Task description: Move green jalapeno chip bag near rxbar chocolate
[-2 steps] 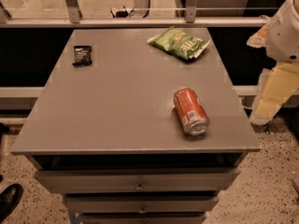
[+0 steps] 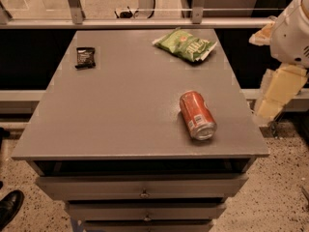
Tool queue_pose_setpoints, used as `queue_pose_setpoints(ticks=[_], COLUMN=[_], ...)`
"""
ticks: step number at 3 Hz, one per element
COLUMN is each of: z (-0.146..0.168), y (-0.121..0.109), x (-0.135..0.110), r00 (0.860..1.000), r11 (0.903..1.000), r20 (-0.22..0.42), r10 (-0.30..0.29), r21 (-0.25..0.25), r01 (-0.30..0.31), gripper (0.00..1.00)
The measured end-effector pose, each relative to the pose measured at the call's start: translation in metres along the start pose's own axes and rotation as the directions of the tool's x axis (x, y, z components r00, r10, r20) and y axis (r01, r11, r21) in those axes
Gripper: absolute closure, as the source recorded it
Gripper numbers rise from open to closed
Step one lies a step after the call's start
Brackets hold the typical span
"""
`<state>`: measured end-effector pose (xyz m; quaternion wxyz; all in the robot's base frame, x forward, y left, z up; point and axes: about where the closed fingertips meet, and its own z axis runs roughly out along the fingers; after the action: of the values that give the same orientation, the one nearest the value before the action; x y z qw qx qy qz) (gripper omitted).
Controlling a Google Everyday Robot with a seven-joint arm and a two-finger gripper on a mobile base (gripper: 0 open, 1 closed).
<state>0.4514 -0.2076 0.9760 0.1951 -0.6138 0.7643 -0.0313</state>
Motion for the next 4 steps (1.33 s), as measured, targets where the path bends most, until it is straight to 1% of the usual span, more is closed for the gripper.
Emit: queue_pose_setpoints(ticks=[1, 2, 3, 4], z=[0.038, 0.076, 0.133, 0.160], y=[-0.052, -0.126, -0.231, -0.275], x=[-0.011, -0.031, -0.053, -0.060], r00=[0.993, 0.977, 0.936, 0.905], r11=[0.9971, 0.9878, 0.9663, 0.9443], r20=[0.113, 0.202, 0.319, 0.363], r10=[0.045, 0.063, 0.148, 0.222], r21=[0.055, 0.128, 0.155, 0.152], r01=[-0.052, -0.090, -0.206, -0.292], gripper=[0.00, 0.00, 0.00, 0.00])
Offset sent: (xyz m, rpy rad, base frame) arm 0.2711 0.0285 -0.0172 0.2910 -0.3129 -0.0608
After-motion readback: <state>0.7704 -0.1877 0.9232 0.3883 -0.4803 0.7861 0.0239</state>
